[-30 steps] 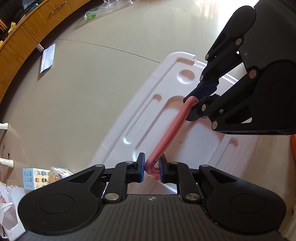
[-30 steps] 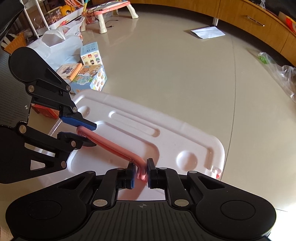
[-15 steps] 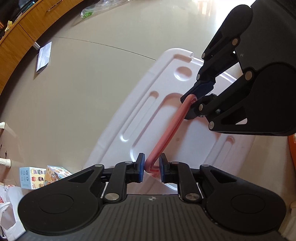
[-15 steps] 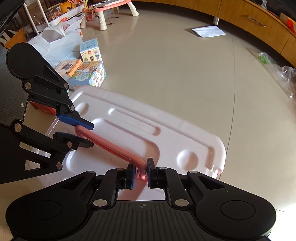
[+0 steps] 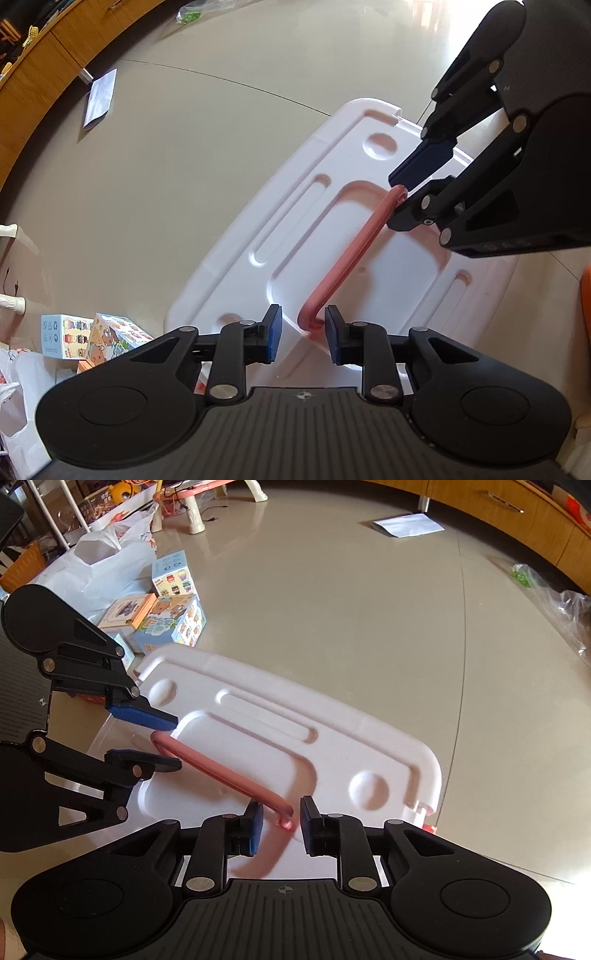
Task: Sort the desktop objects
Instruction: 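Open both grippers and withdraw them from the lidded bin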
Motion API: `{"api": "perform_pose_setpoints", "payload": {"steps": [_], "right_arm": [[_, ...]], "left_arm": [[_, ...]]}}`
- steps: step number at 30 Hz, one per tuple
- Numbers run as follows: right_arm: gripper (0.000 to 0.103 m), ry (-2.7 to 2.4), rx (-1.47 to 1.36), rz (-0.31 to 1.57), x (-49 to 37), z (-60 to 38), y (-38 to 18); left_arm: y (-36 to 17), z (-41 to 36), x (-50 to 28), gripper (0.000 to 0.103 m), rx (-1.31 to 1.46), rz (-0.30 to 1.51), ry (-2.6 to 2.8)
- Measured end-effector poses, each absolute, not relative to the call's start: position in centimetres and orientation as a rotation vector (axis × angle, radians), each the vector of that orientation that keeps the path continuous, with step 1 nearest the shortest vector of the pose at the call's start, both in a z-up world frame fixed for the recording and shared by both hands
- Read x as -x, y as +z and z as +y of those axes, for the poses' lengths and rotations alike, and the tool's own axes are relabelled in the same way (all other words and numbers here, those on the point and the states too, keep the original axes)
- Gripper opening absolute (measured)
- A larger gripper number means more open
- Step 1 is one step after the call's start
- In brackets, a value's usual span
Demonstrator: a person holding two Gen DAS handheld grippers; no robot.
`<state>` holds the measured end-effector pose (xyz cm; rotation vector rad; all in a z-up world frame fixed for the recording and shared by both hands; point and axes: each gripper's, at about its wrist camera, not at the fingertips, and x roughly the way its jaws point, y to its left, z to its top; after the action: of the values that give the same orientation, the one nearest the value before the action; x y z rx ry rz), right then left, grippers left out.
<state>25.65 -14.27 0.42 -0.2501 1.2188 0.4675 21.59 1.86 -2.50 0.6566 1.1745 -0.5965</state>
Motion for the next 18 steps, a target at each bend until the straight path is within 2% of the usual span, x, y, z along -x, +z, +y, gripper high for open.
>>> {"api": "perform_pose_setpoints", "payload": {"steps": [3, 9, 11, 12, 13, 16, 18], "right_arm": [[0.027, 0.463, 0.231, 1.220, -25.7, -13.6, 1.1], [0.027, 0.446, 0.251, 1.239, -24.9, -11.8, 2.9], [0.027, 0.435, 0.271, 1.248, -24.2, -11.0, 3.7], [0.028, 0.427, 0.283, 1.251, -23.7, -10.5, 4.1], [0.029, 0.413, 0.291, 1.251, -23.3, -9.8, 4.6], [0.033, 0.365, 0.306, 1.247, -22.3, -7.2, 6.0], [0.035, 0.331, 0.299, 1.233, -21.4, -5.4, 7.1]], "left_arm": [[-2.4, 2.2, -21.7, 0.031, -0.662, 1.184, -0.578], [-0.6, 3.3, -21.4, 0.035, -0.613, 1.184, -0.483], [0.5, 3.8, -21.2, 0.047, -0.555, 1.179, -0.417], [1.1, 4.0, -21.0, 0.061, -0.525, 1.176, -0.382], [1.7, 4.1, -20.7, 0.070, -0.502, 1.169, -0.353], [3.4, 3.7, -19.4, 0.073, -0.445, 1.119, -0.300], [4.3, 3.2, -18.4, 0.080, -0.417, 1.088, -0.274]]}}
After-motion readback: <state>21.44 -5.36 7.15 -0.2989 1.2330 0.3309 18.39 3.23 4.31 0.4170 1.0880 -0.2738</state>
